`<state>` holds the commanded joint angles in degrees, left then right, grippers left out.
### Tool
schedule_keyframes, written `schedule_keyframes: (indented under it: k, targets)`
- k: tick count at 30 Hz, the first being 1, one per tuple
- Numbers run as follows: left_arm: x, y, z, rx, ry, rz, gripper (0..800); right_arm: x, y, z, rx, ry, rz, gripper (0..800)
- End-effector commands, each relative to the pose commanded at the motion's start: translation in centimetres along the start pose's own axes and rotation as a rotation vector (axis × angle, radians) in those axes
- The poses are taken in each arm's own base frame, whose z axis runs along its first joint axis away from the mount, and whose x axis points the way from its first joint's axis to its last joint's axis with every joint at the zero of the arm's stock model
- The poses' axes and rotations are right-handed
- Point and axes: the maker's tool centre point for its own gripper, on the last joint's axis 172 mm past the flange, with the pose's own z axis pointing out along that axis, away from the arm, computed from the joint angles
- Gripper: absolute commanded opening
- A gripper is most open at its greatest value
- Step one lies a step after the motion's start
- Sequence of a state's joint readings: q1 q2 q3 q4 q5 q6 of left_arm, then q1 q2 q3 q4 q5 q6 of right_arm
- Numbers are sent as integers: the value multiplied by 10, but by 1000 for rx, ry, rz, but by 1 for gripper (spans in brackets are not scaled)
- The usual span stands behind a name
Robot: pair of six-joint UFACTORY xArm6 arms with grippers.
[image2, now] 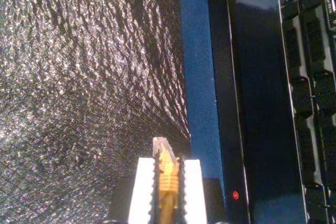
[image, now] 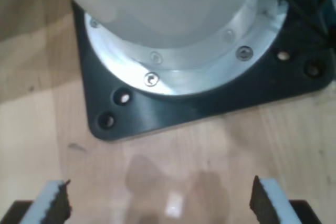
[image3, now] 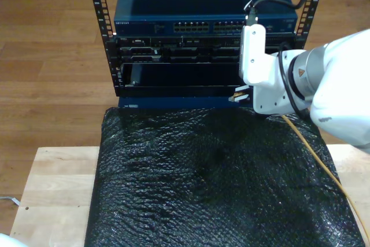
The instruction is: Grab the cable and plug it in
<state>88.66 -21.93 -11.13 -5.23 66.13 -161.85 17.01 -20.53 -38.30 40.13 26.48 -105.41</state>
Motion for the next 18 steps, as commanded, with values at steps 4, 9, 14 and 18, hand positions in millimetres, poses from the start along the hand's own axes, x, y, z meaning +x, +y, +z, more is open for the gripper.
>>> schedule_keyframes:
  k: [4,9,14,18]
  targets:
    - [-3,6,5,-27,-19,-26,800,-2,0,4,5,-4,1,0]
    - [-2,13,5,-92,-15,-67,800,0,7,5,1,-2,0,0]
    - [-3,13,4,-93,-26,-104,800,1,10,6,-1,-4,-3,0]
    - [-4,13,3,-91,-29,-107,800,2,14,7,-5,-9,-19,0]
